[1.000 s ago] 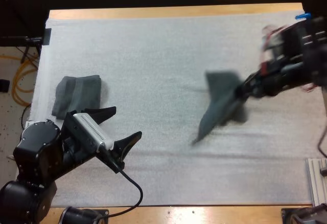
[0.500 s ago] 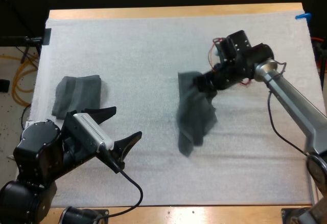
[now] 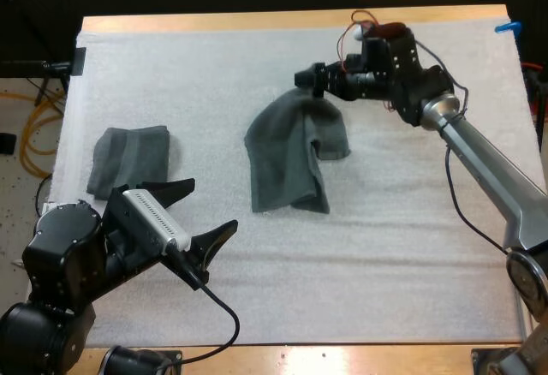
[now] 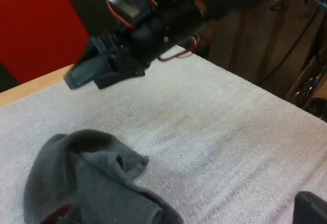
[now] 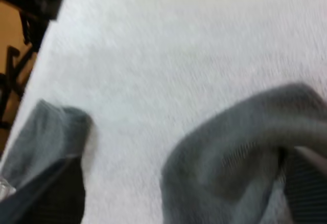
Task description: Pick towel from pile fold and stack
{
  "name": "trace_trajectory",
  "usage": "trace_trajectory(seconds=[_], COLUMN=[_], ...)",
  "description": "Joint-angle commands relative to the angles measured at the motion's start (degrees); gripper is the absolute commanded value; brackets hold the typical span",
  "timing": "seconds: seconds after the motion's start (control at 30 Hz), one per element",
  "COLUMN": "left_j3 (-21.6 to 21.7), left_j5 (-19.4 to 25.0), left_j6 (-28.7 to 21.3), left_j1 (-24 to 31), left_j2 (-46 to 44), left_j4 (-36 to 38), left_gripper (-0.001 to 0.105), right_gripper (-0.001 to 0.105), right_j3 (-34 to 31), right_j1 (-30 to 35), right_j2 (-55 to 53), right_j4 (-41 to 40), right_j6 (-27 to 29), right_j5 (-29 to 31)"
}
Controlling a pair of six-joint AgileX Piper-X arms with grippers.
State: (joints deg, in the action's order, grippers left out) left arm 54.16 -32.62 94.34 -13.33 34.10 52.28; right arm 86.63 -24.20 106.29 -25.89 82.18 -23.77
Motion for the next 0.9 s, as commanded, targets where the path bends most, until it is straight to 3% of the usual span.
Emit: trace_trajectory(seconds=[0.0,0.27,0.53,0.67,0.87], left_j3=[0.36,0.36,0.36,0.36,0.36], left_j5=[-0.59,-0.59,-0.59,-0.59,-0.59], left_j6=[0.77,0.77,0.77,0.77,0.97], left_j1=[-0.20,-0.20,-0.20,-0.20,-0.20], left_j2=[-0.08,-0.08,-0.08,-0.08,-0.08], left_j4=[-0.33,-0.33,-0.33,-0.33,-0.33], left_gripper=[0.078,0.078,0.078,0.078,0.078], right_gripper=[0.080,0.062,0.062,0.062,0.062], right_j3=[1.07,1.47,0.74,-3.00,-14.21], right_j1=[-0.07,-0.07,-0.07,-0.07,-0.07], right_j2=[-1.08,-6.73,-15.65,-20.64,-29.77], right_j4=[-0.11,-10.90,-27.24,-29.27,-28.73], right_j6=[-0.17,1.33,12.50,14.23,14.50], right_j5=[-0.64,-0.97,0.32,2.79,4.69])
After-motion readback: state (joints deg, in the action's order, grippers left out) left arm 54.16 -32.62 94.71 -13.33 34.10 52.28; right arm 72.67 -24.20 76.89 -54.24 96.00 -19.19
